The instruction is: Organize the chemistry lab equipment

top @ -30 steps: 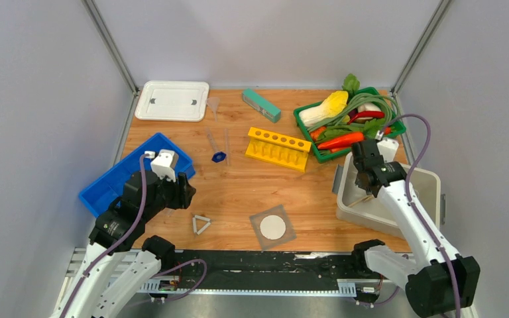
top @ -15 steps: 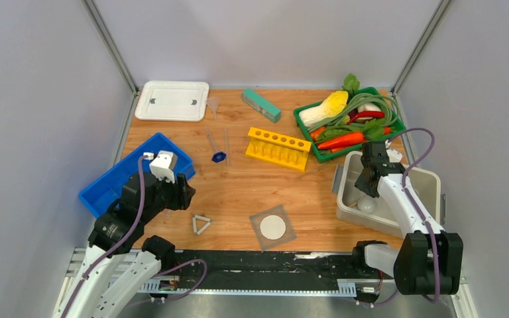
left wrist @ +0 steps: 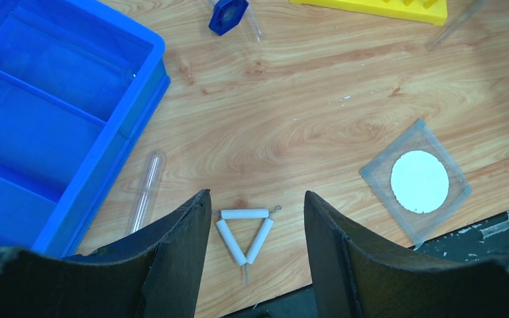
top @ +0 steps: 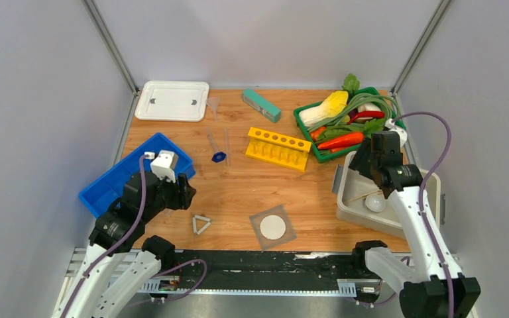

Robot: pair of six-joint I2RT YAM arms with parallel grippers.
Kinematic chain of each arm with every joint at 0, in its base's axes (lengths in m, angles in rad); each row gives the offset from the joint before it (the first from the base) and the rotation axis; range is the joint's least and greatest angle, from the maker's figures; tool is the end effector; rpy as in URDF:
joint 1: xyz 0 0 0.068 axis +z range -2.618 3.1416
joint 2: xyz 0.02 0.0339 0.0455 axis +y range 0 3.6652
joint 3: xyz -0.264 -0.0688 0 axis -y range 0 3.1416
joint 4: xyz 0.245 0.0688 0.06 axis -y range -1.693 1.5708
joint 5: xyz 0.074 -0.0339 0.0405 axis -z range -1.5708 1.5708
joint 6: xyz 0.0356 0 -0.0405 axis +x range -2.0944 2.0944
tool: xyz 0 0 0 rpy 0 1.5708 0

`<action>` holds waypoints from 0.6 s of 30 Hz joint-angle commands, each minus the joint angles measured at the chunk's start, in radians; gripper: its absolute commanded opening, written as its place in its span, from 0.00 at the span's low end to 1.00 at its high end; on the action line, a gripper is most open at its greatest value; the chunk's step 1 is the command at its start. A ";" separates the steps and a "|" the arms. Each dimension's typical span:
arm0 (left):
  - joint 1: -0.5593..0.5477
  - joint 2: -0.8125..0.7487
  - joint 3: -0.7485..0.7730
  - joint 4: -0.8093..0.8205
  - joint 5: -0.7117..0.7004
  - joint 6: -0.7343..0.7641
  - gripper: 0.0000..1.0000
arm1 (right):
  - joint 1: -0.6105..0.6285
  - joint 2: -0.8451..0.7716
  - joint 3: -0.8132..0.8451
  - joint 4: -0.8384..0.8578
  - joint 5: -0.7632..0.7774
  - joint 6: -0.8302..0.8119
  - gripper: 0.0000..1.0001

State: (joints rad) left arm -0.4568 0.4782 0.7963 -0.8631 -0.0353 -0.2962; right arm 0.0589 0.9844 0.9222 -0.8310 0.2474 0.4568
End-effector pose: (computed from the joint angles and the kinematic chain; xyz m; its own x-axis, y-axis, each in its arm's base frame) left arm 0.0843 -0.0400 0.3118 -0.5658 -0.0470 -0.8232 0.2599 0.9373 -0.2321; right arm 0.1904 0.0025 0.2935 -0.6556 0.3897 -0.6468 0.4294 0.8970 0.1053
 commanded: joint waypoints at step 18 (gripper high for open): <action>-0.002 0.128 -0.094 0.177 0.302 -0.156 0.58 | 0.817 0.163 -0.041 0.248 -0.229 0.089 0.78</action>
State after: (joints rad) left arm -0.4568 0.5629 0.7540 -0.7971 0.1123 -0.3679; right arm 0.8413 1.1118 0.9539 -0.7193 0.0875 0.4858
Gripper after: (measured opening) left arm 0.592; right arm 0.778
